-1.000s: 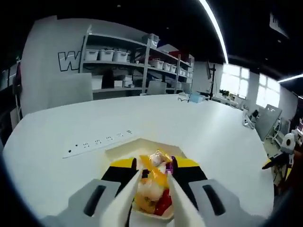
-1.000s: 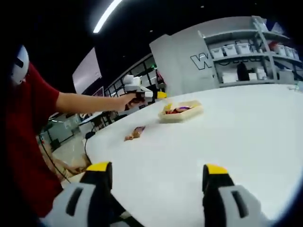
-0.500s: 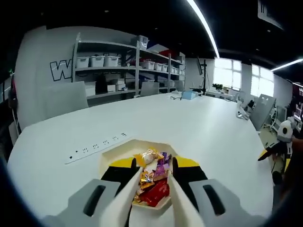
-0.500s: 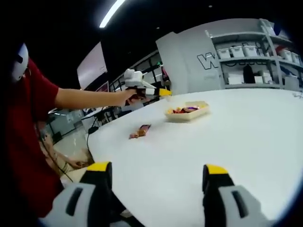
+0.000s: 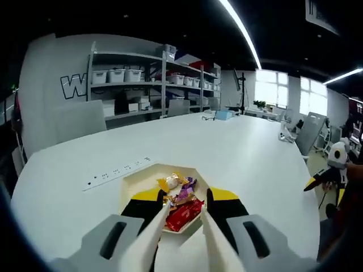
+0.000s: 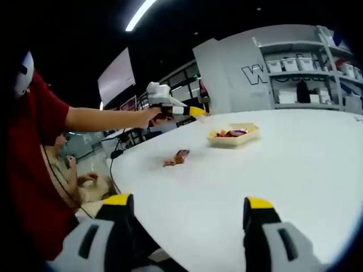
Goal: Place the target food into the container with the food tongs after gripping and lifting it, then release it inside without dropping or visibly crushing the food.
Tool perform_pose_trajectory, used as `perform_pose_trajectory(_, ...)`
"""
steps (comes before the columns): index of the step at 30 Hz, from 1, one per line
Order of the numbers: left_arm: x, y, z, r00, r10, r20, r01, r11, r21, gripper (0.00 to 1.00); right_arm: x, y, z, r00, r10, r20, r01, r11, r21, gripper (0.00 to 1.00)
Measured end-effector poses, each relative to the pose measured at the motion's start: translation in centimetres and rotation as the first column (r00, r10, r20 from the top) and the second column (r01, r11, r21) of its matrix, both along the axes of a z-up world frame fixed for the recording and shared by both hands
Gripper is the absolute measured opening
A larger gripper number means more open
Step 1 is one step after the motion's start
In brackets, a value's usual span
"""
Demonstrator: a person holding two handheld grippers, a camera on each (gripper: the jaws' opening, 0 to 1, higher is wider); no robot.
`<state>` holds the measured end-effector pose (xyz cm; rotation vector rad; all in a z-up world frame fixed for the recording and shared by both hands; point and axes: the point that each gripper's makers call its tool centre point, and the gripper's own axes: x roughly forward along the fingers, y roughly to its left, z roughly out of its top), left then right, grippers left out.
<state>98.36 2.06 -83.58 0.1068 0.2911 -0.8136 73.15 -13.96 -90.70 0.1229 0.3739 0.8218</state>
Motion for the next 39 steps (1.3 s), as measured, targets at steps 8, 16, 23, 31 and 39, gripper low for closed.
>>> perform_pose_trajectory(8, -1.4, 1.1, -0.1, 0.999, 0.023, -0.027, -0.024, 0.999, -0.037, 0.28, -0.6, 0.7, 0.7, 0.999, 0.019, 0.025, -0.019, 1.0, -0.008, 0.76)
perform_pose_trajectory(16, -2.7, 2.5, -0.8, 0.998, 0.045, -0.035, -0.046, 0.998, -0.042, 0.28, -1.2, 0.9, 0.6, 0.999, 0.03, 0.021, -0.03, 0.999, -0.014, 0.76)
perform_pose_trajectory(23, -3.5, 3.1, -1.1, 0.998, 0.05, -0.045, -0.053, 0.997, -0.055, 0.28, -1.3, 1.3, 0.8, 0.999, 0.033, 0.026, -0.033, 0.999, -0.011, 0.76)
perform_pose_trajectory(31, -4.0, 4.0, -1.2, 0.997, 0.053, -0.053, -0.056, 0.996, -0.065, 0.28, -1.0, 2.1, 1.0, 0.999, 0.039, 0.029, -0.038, 0.999, -0.016, 0.76)
perform_pose_trajectory(39, -5.6, 4.5, -3.1, 0.995, 0.047, -0.086, -0.053, 0.996, -0.072, 0.28, -1.4, 2.9, 0.7, 0.998, 0.059, 0.022, -0.059, 0.998, -0.028, 0.76)
